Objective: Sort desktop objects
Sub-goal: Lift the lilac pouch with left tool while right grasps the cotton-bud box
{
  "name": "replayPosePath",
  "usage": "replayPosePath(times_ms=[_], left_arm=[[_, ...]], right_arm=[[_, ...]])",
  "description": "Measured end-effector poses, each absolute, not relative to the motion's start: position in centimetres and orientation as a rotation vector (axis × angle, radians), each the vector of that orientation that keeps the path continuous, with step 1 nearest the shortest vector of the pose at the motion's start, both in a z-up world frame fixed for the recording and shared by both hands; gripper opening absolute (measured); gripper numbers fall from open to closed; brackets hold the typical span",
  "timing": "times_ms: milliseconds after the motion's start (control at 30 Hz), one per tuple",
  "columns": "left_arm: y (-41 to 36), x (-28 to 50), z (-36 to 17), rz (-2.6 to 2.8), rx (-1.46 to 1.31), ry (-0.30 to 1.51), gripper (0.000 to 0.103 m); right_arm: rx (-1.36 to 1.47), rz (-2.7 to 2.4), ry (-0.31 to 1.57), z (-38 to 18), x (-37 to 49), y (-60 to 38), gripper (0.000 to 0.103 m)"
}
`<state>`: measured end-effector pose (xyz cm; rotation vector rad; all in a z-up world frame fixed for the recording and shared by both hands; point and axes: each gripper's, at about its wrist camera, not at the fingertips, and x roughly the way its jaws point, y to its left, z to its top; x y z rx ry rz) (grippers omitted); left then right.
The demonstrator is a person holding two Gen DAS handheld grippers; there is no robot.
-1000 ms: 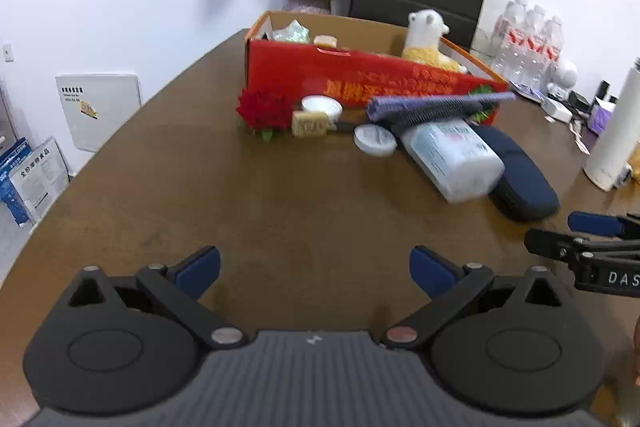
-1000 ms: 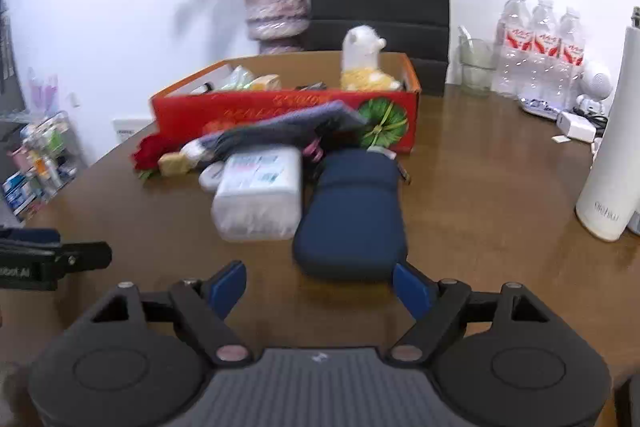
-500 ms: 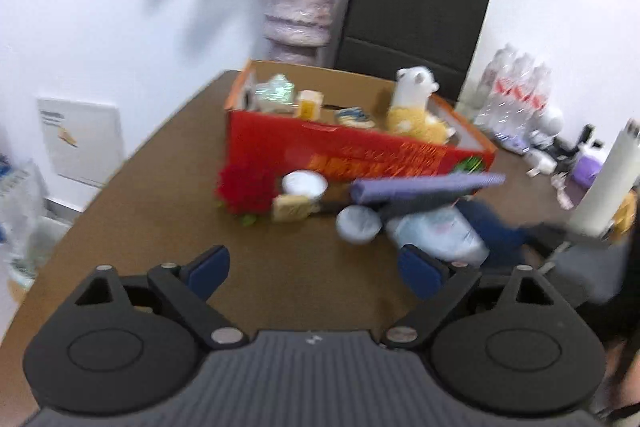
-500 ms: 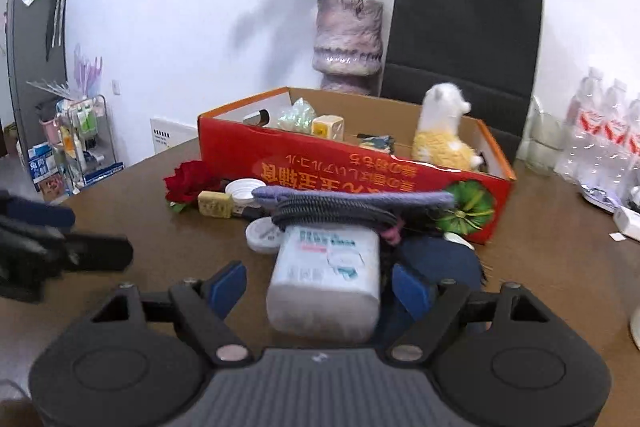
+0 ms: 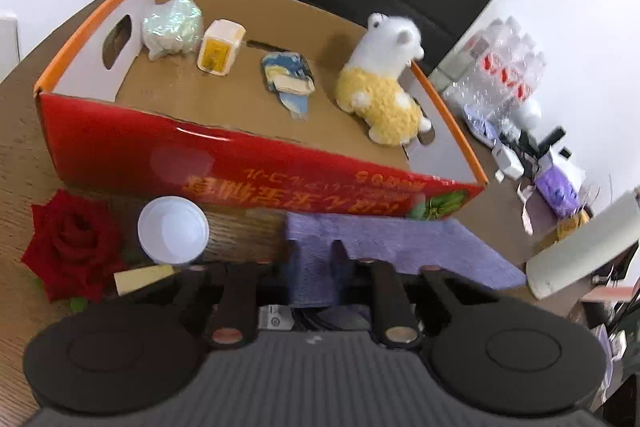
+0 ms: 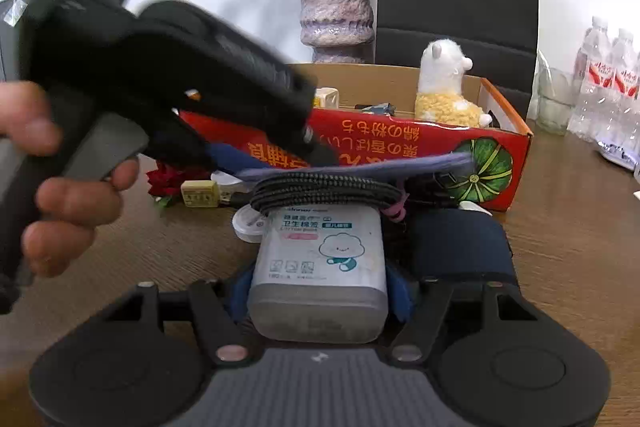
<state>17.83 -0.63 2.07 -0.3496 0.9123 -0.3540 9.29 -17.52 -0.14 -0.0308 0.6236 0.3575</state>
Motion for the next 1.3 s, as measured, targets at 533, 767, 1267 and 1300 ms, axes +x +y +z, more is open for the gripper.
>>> replayPosePath(times_ms=[533, 767, 1267, 1300], left_arm=[[3.2, 6.9, 12.8, -0.427, -0.484, 0.562, 0.002], [7.3, -0.6, 7.7, -0.275, -0.558, 0.673, 0.002], [6.4, -6.1, 1.8, -0.264, -0.337, 0.807, 0.041], [5.8, -5.7, 2.4, -0.274, -0.289, 0.783, 0.048]], right_arm=[[-0.014, 0.346, 0.601, 0.0, 8.4, -17.7, 0.064], [-0.02, 0.348, 0.578, 1.2, 7.2, -18.1, 0.063], [-0.075, 0.338, 0.609, 2.6, -1.0, -20.0, 0.063], [-0.087, 0.348, 0.612, 2.5, -1.6, -20.1, 0.063]])
